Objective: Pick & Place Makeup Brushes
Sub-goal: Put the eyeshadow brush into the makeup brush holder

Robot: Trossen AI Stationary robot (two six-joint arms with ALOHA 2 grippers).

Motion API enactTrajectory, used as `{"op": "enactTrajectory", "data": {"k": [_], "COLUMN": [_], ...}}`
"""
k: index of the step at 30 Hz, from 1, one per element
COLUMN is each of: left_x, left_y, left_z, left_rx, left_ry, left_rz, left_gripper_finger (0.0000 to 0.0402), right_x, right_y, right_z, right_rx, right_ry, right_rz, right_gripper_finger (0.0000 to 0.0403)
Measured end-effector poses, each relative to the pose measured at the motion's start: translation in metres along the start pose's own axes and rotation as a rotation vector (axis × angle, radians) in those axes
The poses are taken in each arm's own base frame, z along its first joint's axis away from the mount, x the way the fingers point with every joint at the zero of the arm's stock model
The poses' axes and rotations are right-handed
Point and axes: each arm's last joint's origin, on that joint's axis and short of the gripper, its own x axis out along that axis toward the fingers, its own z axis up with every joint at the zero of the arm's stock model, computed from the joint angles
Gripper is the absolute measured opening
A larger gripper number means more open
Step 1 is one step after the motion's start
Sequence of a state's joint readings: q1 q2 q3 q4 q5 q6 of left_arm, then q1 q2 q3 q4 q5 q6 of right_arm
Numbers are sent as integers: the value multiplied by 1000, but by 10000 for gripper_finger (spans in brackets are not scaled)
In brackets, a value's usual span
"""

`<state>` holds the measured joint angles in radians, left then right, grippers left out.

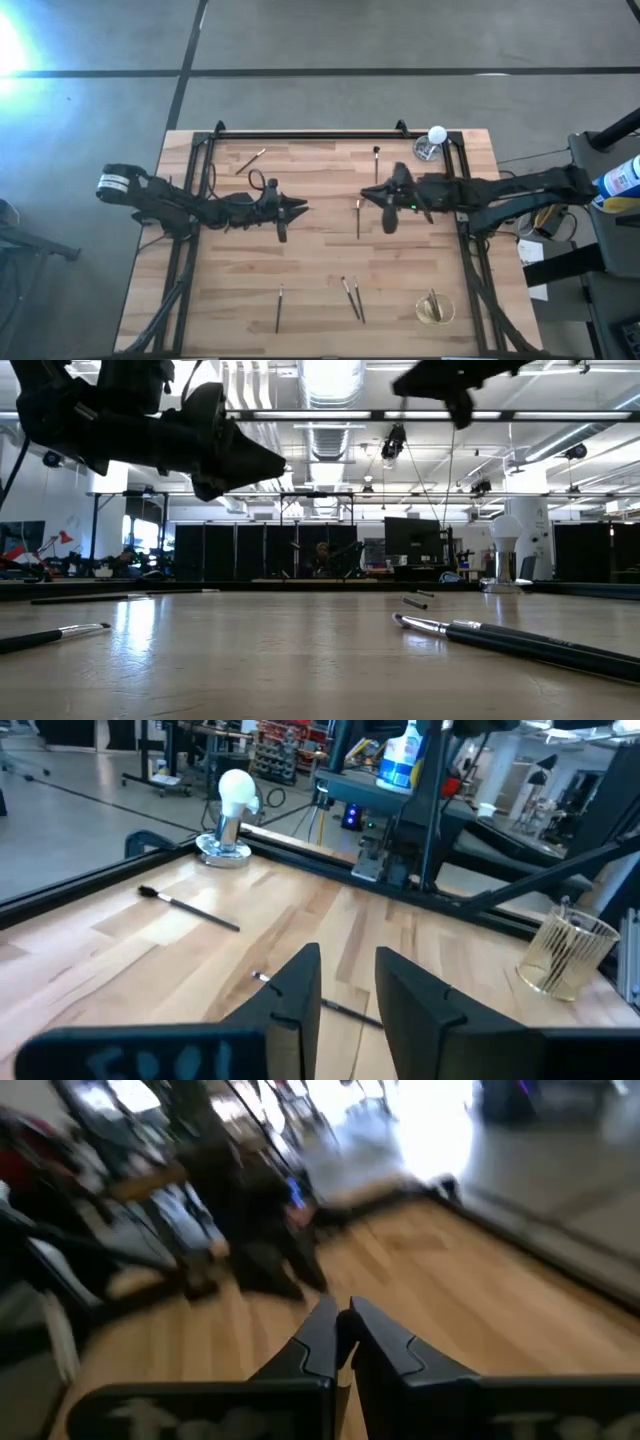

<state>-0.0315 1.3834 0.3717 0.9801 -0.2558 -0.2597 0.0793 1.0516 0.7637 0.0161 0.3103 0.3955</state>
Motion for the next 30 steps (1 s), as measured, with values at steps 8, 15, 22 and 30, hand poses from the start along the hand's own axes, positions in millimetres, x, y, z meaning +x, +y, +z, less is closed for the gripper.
{"op": "enactTrajectory", "data": {"k": [8,15,22,30], "left_x": [-3,-3,-3,-3], "left_y": [2,2,3,3], "left_z": [-4,-4,-8,-8], "left_rx": [7,3,4,4], "left_ry": [9,13,56,54], "left_rz": [1,2,8,8], "left_gripper_finger": [91,92,92,92], "right_x": [-57,-77,-96,-135], "right_y": [31,74,123,162], "right_z": [5,4,-8,-39], "right_rx": [129,191,165,201], "right_ry": [280,437,617,699], "right_rz": [-200,-248,-225,-260], "right_gripper_finger": [12,12,12,12]}}
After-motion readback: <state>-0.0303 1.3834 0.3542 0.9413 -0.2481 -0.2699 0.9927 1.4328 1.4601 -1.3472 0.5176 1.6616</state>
